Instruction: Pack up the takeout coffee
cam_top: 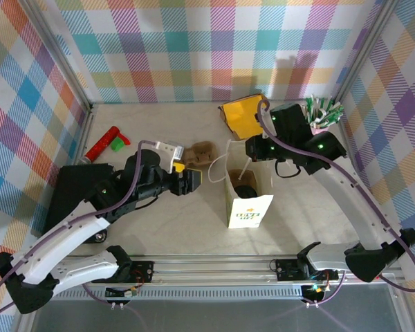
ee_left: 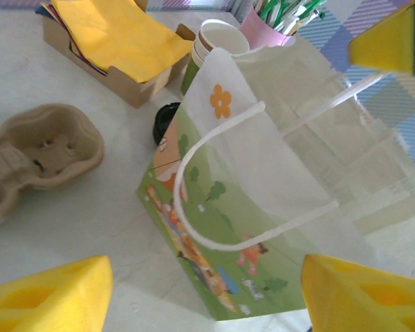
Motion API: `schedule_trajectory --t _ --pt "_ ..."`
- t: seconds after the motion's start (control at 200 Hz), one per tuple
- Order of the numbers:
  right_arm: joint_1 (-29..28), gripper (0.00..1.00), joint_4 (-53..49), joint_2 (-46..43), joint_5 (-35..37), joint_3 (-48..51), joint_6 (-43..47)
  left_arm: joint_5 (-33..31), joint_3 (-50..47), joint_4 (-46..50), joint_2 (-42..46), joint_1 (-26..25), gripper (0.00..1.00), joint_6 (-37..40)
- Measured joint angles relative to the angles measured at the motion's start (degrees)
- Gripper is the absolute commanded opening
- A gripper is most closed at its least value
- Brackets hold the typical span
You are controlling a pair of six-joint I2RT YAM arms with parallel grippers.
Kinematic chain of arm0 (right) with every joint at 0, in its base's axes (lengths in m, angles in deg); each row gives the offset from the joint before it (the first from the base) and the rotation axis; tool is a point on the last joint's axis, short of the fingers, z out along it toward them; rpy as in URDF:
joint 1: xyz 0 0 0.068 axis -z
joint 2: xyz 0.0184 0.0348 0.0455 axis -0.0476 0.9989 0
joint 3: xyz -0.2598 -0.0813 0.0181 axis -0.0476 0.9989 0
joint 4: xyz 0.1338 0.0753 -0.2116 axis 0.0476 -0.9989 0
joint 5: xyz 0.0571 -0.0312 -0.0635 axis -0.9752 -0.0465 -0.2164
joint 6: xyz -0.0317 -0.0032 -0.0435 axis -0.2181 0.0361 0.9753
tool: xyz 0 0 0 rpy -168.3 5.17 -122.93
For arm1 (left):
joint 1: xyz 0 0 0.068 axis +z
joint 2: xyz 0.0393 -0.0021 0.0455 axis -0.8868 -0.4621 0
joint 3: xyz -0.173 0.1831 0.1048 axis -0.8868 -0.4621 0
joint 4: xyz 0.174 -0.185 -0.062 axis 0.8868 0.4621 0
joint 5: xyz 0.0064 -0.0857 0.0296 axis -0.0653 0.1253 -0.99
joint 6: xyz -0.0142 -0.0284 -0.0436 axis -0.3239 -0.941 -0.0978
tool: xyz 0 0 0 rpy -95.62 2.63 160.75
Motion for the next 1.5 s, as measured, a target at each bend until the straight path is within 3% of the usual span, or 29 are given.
schedule_trajectory --t 0.265,0.635,1.13,1.5 --pt "0.0 0.43 -0.9 1.9 3.3 -2.2 0.5 -2.1 7.7 -1.0 -9.2 -5.0 0.67 -6.2" --pt "0.0 0.47 -2.4 -3.1 7.0 -5.9 0.5 -11.8 17.3 2.2 -21.9 -9.5 0.58 -10.9" --pt "0.0 0.47 -4.0 -4.0 7.8 -5.8 0.5 -18.8 23.6 7.0 -28.2 -10.7 0.21 -12.5" --pt "0.0 0.47 -4.0 -3.9 8.2 -5.7 0.8 -19.9 24.3 8.2 -28.2 -10.8 0.06 -13.0"
